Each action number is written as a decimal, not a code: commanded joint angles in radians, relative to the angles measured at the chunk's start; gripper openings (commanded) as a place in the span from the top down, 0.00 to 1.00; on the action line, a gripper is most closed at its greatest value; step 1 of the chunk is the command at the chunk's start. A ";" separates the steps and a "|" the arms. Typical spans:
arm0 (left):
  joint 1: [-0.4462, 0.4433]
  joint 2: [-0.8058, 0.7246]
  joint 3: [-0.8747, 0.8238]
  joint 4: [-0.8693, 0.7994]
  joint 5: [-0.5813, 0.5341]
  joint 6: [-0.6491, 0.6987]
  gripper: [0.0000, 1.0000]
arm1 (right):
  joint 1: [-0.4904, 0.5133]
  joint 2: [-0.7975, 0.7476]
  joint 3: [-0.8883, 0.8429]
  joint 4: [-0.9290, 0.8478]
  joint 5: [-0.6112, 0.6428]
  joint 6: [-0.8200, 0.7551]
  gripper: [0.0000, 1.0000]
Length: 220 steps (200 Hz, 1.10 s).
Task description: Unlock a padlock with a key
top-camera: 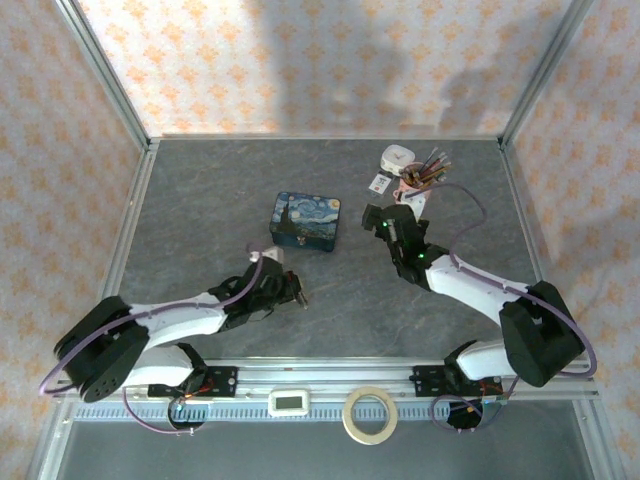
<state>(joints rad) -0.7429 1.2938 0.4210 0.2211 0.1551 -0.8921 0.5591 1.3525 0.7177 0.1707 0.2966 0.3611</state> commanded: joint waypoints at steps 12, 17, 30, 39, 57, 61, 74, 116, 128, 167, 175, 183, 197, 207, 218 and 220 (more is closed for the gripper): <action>-0.062 0.112 0.090 0.003 0.033 0.032 1.00 | -0.006 -0.001 0.021 -0.011 0.045 -0.022 0.00; -0.068 0.124 0.098 0.010 0.035 0.032 1.00 | -0.007 -0.001 0.022 -0.014 0.047 -0.025 0.00; -0.077 0.151 0.114 0.027 0.040 0.029 0.95 | -0.006 0.000 0.020 -0.017 0.061 -0.033 0.00; -0.078 0.161 0.120 0.039 0.043 0.026 0.88 | -0.007 -0.002 0.016 -0.016 0.067 -0.038 0.00; -0.078 0.168 0.129 0.047 0.040 0.022 0.71 | -0.012 -0.005 -0.001 -0.007 0.076 -0.047 0.00; -0.078 0.168 0.133 0.044 0.034 0.024 0.66 | -0.014 -0.007 -0.005 -0.003 0.076 -0.048 0.00; -0.079 0.161 0.144 0.027 0.012 0.029 0.52 | -0.028 -0.016 -0.022 0.007 0.077 -0.054 0.00; -0.065 0.094 0.187 -0.041 -0.116 0.084 0.38 | -0.105 -0.054 -0.059 0.024 0.061 -0.073 0.00; -0.044 0.065 0.188 -0.045 -0.160 0.093 0.35 | -0.127 -0.062 -0.070 0.032 0.068 -0.100 0.00; 0.132 -0.042 0.180 -0.036 -0.305 0.166 0.23 | -0.254 -0.089 -0.132 0.102 0.098 -0.176 0.00; 0.169 -0.066 0.170 -0.025 -0.368 0.171 0.15 | -0.291 -0.093 -0.154 0.139 0.091 -0.186 0.00; 0.206 -0.090 0.154 -0.001 -0.432 0.166 0.07 | -0.329 -0.096 -0.179 0.183 0.074 -0.192 0.00; 0.278 -0.122 0.112 0.099 -0.477 0.175 0.01 | -0.393 -0.088 -0.224 0.268 0.041 -0.190 0.00; 0.339 -0.128 0.094 0.155 -0.478 0.182 0.01 | -0.431 -0.069 -0.253 0.337 0.025 -0.191 0.00; 0.410 -0.122 0.098 0.170 -0.478 0.188 0.01 | -0.460 -0.040 -0.278 0.405 0.022 -0.198 0.00; 0.422 -0.120 0.100 0.169 -0.480 0.190 0.01 | -0.464 -0.035 -0.280 0.416 0.022 -0.200 0.00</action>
<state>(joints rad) -0.4320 1.1748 0.5446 0.2947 -0.2245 -0.7410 0.1452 1.2808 0.4850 0.3923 0.3317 0.1925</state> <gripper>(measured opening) 0.989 0.999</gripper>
